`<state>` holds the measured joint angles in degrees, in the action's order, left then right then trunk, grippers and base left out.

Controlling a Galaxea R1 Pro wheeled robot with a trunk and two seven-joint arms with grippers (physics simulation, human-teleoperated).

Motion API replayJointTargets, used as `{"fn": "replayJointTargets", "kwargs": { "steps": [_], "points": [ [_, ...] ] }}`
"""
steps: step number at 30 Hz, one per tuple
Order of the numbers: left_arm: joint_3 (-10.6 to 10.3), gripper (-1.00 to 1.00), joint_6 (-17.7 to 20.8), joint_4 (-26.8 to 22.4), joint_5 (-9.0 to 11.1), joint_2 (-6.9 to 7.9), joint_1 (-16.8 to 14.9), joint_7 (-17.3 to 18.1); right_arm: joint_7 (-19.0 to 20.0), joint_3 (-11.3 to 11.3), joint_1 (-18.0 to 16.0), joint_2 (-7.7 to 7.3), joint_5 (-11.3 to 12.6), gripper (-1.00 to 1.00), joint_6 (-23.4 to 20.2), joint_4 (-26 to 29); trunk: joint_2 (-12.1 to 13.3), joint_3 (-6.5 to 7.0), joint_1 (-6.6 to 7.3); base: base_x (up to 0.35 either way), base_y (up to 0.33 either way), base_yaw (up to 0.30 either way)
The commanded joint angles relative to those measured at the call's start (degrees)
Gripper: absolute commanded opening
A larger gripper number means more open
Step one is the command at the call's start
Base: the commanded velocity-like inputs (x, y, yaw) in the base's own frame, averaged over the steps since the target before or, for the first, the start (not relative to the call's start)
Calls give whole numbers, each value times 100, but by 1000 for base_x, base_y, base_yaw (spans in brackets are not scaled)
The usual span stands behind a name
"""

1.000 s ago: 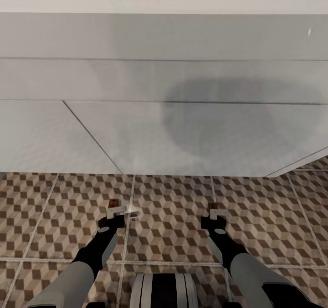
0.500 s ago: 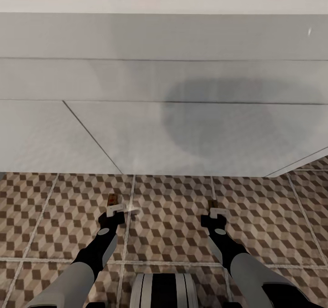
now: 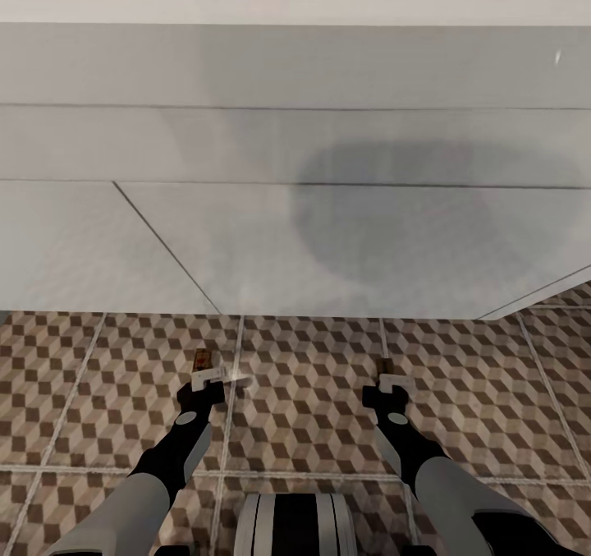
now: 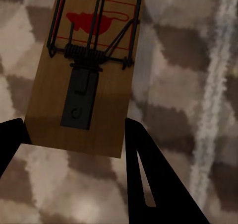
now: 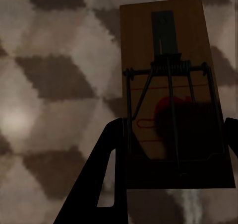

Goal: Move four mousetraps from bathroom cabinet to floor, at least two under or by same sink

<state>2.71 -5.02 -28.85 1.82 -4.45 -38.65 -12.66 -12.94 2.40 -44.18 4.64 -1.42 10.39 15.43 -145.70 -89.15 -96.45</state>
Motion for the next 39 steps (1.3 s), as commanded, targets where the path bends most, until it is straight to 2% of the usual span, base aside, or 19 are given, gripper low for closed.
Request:
{"fn": "replayJointTargets", "kwargs": {
  "steps": [1, 6, 9, 13, 18, 39],
  "points": [
    [19, -100, -21, 3, 3, -4, -2, 1, -6, 26, -3, 3, -3, -100, 26, -6, -1, -3, 1, 0, 0, 0],
    [19, -100, -30, -4, -8, -4, -2, 1, -5, 31, -3, 2, 32, -100, 38, -5, -1, -3, 1, 0, 0, 0],
    [19, -100, -29, -9, -90, -8, -2, 1, -3, 32, -3, 2, 40, -100, 40, -5, -1, -3, 1, 0, 0, 0],
    [24, -100, -31, -5, -338, -28, -2, -5, -2, 32, -3, 1, 43, -100, 40, -5, -1, -3, 1, 0, 0, 0],
    [27, -100, -50, 1, -510, -37, -2, -15, -2, 32, -3, 1, 45, -100, 35, -5, -1, -3, 1, 26, 0, 0],
    [28, -100, -86, 3, -542, -30, -2, -26, -1, 32, -3, 1, 45, -100, 30, -5, -1, -3, 1, 56, 0, 0]
  ]
}}
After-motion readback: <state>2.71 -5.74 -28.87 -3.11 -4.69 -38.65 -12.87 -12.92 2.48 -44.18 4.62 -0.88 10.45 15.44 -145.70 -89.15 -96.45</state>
